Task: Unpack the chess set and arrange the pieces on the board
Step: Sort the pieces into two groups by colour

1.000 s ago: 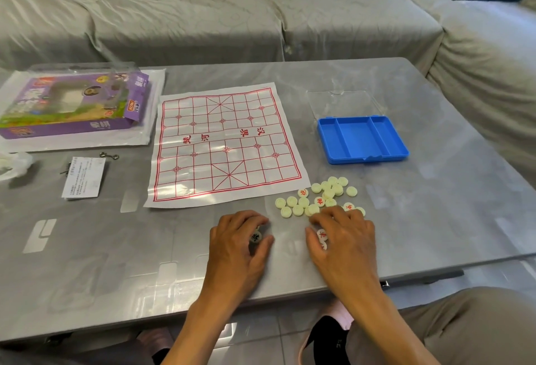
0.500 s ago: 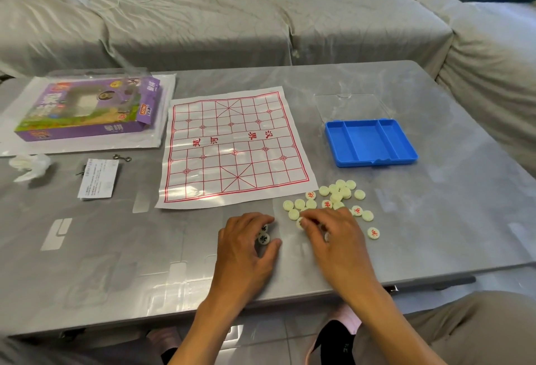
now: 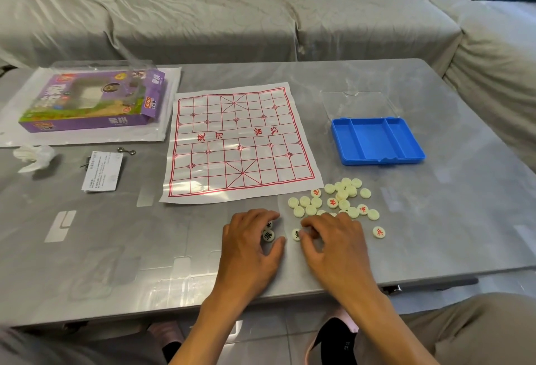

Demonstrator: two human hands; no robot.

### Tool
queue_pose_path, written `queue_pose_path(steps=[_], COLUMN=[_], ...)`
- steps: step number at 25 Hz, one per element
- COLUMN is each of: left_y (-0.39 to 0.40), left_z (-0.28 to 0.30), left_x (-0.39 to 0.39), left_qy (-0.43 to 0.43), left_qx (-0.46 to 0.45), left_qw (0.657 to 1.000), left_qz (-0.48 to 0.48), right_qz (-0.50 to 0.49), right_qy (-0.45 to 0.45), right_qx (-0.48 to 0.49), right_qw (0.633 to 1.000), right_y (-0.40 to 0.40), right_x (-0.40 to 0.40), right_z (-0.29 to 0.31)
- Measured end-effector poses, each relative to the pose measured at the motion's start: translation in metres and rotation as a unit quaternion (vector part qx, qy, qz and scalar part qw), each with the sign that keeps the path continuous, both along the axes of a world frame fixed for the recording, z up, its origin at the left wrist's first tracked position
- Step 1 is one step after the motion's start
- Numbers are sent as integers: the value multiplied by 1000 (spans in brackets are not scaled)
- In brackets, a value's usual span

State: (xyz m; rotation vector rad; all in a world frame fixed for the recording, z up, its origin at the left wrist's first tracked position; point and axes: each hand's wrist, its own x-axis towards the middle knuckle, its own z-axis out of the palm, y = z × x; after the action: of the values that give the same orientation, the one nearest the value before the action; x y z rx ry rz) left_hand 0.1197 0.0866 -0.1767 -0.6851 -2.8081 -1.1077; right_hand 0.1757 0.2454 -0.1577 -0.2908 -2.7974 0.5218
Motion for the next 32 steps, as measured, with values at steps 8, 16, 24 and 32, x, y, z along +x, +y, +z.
queue_pose_path(steps=[8, 16, 24, 32], left_y=[1, 2, 1, 1], left_z=[1, -2, 2, 1], left_x=[2, 1, 1, 0], left_qy=[17, 47, 12, 10], left_qx=[6, 0, -2, 3], left_qw=[1000, 999, 999, 999], left_qz=[-26, 27, 34, 31], right_qz=[47, 24, 16, 16], right_qy=[37, -5, 58, 6], right_qx=[-51, 110, 44, 29], right_qw=[997, 994, 997, 999], right_y=[-7, 3, 0, 4], right_x=[-7, -20, -22, -23], right_z=[-1, 1, 3, -3])
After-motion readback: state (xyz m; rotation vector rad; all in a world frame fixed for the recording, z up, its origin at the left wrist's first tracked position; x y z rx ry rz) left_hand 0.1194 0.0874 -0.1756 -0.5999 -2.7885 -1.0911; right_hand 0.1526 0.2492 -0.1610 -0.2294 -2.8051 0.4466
